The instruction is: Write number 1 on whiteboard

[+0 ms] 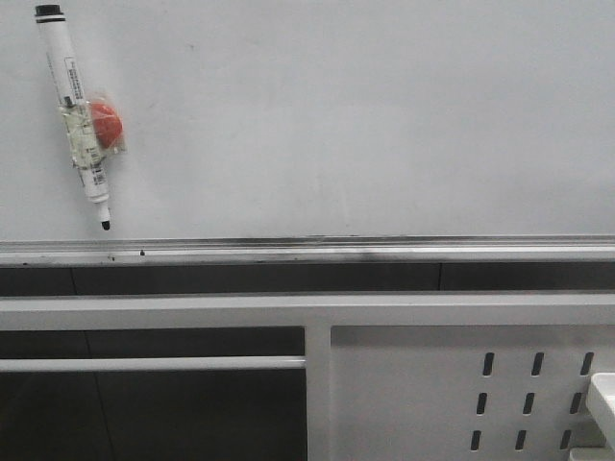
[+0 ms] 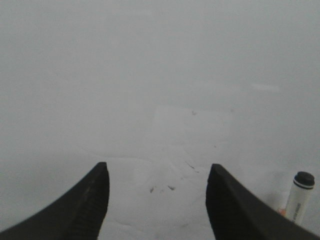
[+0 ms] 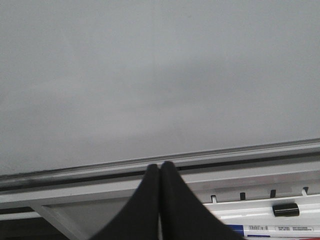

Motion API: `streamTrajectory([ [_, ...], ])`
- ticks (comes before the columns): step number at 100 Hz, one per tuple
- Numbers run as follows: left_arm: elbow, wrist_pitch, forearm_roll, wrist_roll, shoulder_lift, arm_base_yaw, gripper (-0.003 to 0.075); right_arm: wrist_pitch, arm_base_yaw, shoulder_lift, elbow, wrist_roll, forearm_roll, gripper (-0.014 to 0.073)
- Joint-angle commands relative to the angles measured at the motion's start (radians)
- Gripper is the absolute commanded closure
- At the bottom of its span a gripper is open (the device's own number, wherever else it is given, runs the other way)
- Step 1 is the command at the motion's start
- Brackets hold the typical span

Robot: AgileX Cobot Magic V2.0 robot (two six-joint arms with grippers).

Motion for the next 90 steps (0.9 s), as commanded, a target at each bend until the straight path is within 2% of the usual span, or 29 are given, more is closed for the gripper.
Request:
streamTrajectory([
  [1,-0.034,-0.144,0.008,0.002,0.094,-0.061,0.0330,-0.086,0.003,0.035,-0.025,-0.015,0.016,0.0663],
  [23,0.001,-0.265,0.037,0.002,0.245,-0.257,0.0331,-0.086,0.022,0.052,-0.025,-0.015,0.016,0.0663],
  [36,0.054,-0.368,0.033,0.002,0.301,-0.337,0.0331,-0.083,0.038,0.052,-0.025,-0.015,0.016,0.0663],
  [49,0.085,-0.416,-0.001,0.002,0.368,-0.405,0.0331,-0.080,0.043,0.052,-0.025,-0.015,0.016,0.0663],
  [55,0.107,-0.492,-0.001,0.002,0.399,-0.437,0.0331,-0.078,0.043,0.052,-0.025,-0.015,0.016,0.0663],
  [68,0.172,-0.788,-0.033,-0.005,0.489,-0.493,0.0330,-0.076,0.043,0.052,-0.025,-0.015,0.016,0.0663],
  [78,0.198,-0.886,-0.060,-0.028,0.574,-0.510,0.0330,-0.074,0.043,0.052,-0.025,-0.015,0.025,0.0663],
  [90,0.198,-1.000,-0.013,-0.086,0.697,-0.513,0.0330,-0.074,0.043,0.052,-0.025,-0.015,0.029,0.0663],
])
